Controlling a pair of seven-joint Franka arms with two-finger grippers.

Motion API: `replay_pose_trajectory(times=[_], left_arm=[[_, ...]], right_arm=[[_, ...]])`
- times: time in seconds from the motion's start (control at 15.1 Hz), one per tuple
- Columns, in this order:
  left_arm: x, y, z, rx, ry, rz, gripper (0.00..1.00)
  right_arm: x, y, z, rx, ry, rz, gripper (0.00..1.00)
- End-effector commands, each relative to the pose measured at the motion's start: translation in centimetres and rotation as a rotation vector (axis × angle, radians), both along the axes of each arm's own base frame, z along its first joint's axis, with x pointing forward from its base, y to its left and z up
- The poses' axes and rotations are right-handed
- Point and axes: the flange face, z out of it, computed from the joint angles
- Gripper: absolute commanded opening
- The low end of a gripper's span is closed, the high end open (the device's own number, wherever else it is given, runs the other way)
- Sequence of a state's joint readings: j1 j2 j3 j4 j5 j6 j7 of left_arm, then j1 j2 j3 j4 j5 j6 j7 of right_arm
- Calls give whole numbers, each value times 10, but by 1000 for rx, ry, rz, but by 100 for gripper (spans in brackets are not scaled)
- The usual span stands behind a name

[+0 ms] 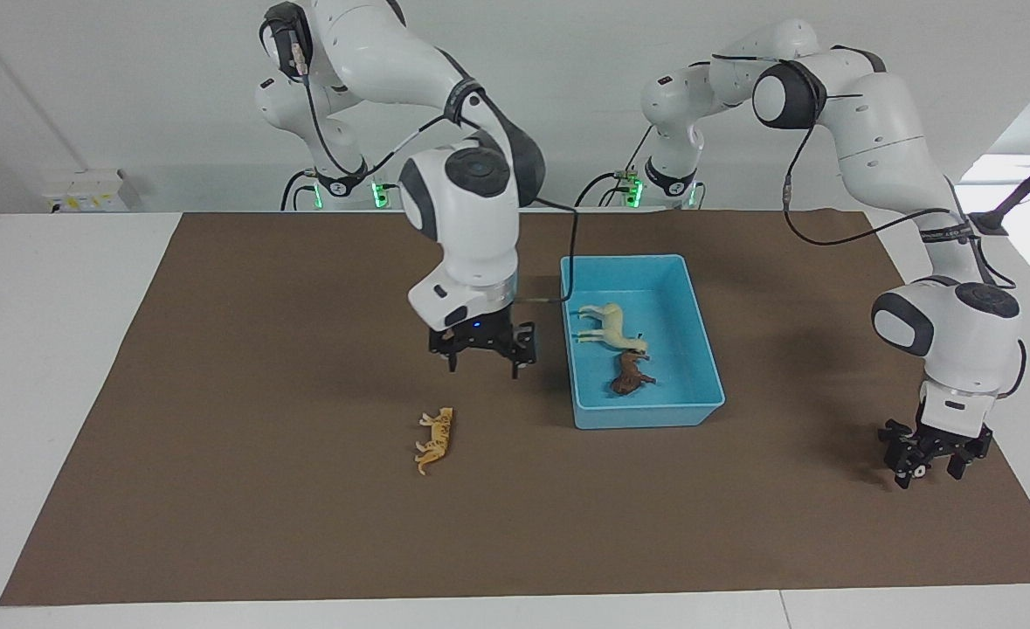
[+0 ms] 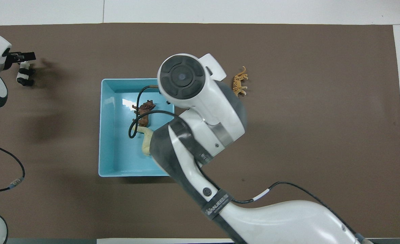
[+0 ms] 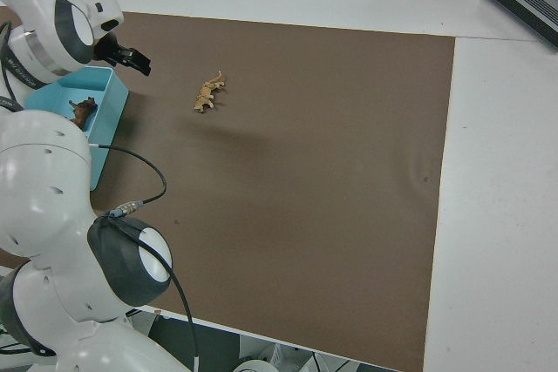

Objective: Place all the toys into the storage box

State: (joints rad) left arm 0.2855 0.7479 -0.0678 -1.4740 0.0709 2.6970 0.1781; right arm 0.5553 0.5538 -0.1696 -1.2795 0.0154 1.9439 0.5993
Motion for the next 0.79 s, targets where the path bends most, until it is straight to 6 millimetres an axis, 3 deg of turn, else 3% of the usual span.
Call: replay_pose_trajectory(times=[0.0, 0.07, 0.2, 0.33, 0.4, 0.6, 0.73], left_arm=[[-12, 7, -12, 12, 5, -2, 77], [-14, 6, -15, 9, 14, -1, 65], [-12, -1, -13, 6, 20, -4, 31], [-11, -3, -11, 4, 16, -3, 4], [-11, -3, -11, 3, 19, -3, 0], [-11, -1, -9, 4, 18, -2, 0], [-3, -11, -1, -10, 54, -6, 0]], right_arm=[[2, -23, -40, 4, 25, 6, 100], [2, -24, -51, 0, 33, 3, 100], [4, -27, -63, -1, 39, -6, 100], [15, -48, -82, -4, 31, -31, 100], [15, -50, -90, -5, 31, -31, 100], [24, -51, -118, -4, 5, -31, 100], [24, -46, -131, -7, 8, -25, 100]])
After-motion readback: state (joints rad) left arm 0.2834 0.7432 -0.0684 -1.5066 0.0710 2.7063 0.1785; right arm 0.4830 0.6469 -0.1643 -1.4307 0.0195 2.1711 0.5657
